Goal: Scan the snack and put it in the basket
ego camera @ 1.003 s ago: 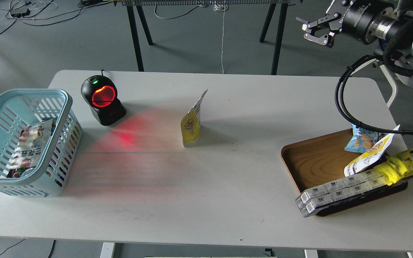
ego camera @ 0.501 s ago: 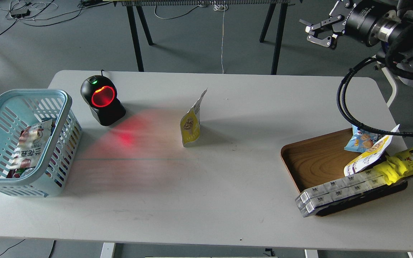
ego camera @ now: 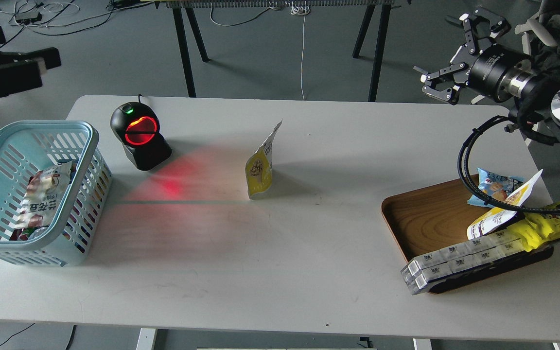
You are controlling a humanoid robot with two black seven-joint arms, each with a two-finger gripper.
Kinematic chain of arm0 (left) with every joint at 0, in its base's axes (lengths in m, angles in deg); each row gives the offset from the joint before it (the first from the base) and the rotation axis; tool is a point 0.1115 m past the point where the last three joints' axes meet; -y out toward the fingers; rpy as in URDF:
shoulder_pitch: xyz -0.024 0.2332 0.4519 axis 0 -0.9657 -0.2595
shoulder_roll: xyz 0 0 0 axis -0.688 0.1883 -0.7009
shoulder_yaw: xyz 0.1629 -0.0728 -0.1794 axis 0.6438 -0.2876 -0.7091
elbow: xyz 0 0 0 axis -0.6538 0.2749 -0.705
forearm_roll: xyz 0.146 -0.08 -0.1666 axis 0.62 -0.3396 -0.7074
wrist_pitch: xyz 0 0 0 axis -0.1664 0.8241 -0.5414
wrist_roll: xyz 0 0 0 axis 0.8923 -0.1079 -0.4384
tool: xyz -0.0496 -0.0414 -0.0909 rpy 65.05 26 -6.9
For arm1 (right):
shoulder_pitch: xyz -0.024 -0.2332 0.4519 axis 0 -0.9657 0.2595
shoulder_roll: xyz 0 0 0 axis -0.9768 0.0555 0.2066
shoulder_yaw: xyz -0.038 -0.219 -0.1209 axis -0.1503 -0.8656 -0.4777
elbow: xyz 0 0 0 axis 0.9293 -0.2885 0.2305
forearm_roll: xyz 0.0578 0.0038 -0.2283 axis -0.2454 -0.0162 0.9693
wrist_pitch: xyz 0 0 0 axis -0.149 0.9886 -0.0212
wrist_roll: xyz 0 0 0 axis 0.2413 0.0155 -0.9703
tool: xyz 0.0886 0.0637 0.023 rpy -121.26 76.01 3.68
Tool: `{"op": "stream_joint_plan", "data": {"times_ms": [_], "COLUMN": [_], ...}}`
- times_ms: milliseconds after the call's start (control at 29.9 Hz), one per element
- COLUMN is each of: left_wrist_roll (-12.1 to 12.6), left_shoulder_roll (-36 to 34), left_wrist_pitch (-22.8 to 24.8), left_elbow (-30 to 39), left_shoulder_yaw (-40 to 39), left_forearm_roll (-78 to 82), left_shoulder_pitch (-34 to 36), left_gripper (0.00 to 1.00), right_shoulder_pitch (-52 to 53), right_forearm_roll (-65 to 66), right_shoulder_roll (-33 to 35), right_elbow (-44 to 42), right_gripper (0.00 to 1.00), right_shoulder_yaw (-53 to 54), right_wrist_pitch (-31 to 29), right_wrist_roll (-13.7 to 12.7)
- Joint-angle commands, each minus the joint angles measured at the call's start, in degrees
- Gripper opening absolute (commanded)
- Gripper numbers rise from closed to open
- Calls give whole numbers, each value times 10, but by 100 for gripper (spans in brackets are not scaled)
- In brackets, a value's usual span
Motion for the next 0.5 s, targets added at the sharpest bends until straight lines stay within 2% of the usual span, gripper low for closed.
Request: {"op": "stream_joint_plan", "data": {"times_ms": [0, 100, 201, 468], "left_wrist_roll": [60, 126, 184, 304], "left_shoulder_roll": [121, 223, 290, 434], "left_wrist_pitch": [46, 77, 96, 96], "left_elbow": [1, 0, -2, -36], "left_shoulder_yaw": [-1, 2, 1, 5], "left_forearm_roll": [51, 66, 82, 98], "left_shoulder_pitch": [10, 30, 38, 63], "left_gripper": [100, 100, 100, 100], "right_shoulder_pitch": [-3, -4, -4, -3], "right_forearm_roll": [0, 0, 1, 1], "right_shoulder_roll": [-1, -1, -1, -1], "right_elbow": [-1, -7, -12, -36], "right_gripper": [99, 99, 99, 99], "right_shoulder_yaw": [-1, -2, -2, -2], "right_wrist_pitch": [0, 0, 1, 2], "right_wrist_roll": [0, 7, 9, 10]}}
